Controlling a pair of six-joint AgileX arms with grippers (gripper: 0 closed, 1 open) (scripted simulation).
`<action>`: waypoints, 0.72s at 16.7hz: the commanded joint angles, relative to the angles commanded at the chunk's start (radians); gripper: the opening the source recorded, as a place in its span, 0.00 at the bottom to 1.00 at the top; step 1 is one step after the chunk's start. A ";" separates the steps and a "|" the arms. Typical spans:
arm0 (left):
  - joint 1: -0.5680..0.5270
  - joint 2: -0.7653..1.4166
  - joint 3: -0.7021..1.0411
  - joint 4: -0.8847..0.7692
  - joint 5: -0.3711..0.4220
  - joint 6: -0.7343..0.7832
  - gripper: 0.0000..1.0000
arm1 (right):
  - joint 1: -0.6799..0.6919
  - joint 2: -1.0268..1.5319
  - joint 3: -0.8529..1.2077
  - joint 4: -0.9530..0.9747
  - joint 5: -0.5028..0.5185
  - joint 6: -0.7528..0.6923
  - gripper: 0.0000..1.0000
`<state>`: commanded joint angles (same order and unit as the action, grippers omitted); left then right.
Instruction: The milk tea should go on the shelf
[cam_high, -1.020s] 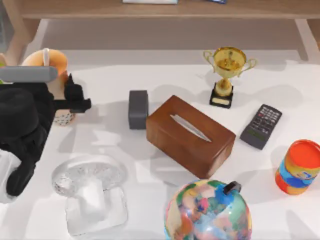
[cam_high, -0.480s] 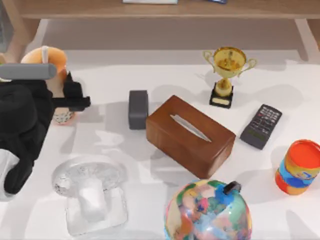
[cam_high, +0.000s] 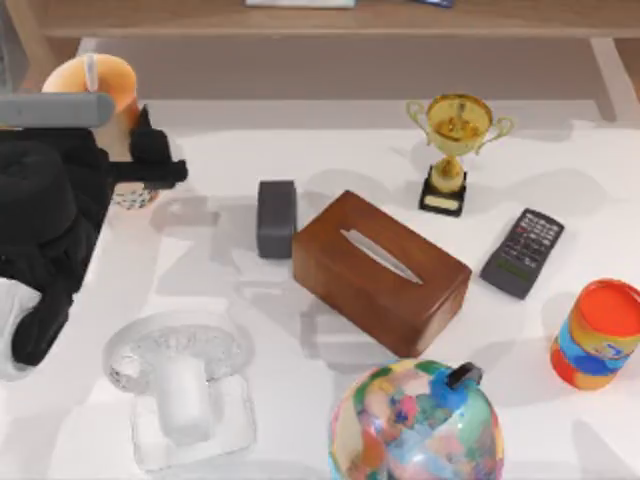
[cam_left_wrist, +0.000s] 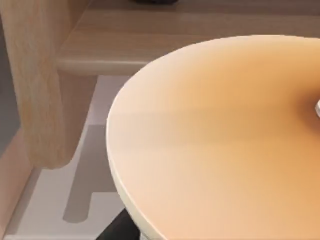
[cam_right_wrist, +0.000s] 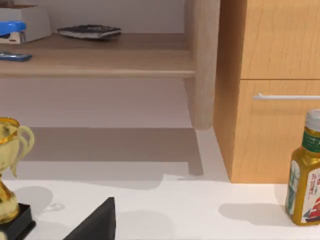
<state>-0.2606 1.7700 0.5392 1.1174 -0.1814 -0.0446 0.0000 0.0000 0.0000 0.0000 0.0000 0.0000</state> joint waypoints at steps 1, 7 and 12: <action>-0.009 -0.019 0.032 -0.017 0.005 -0.006 0.00 | 0.000 0.000 0.000 0.000 0.000 0.000 1.00; -0.047 -0.090 0.299 -0.258 0.030 -0.046 0.00 | 0.000 0.000 0.000 0.000 0.000 0.000 1.00; -0.048 -0.064 0.572 -0.579 0.024 -0.050 0.00 | 0.000 0.000 0.000 0.000 0.000 0.000 1.00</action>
<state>-0.3086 1.7062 1.1117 0.5386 -0.1570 -0.0944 0.0000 0.0000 0.0000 0.0000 0.0000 0.0000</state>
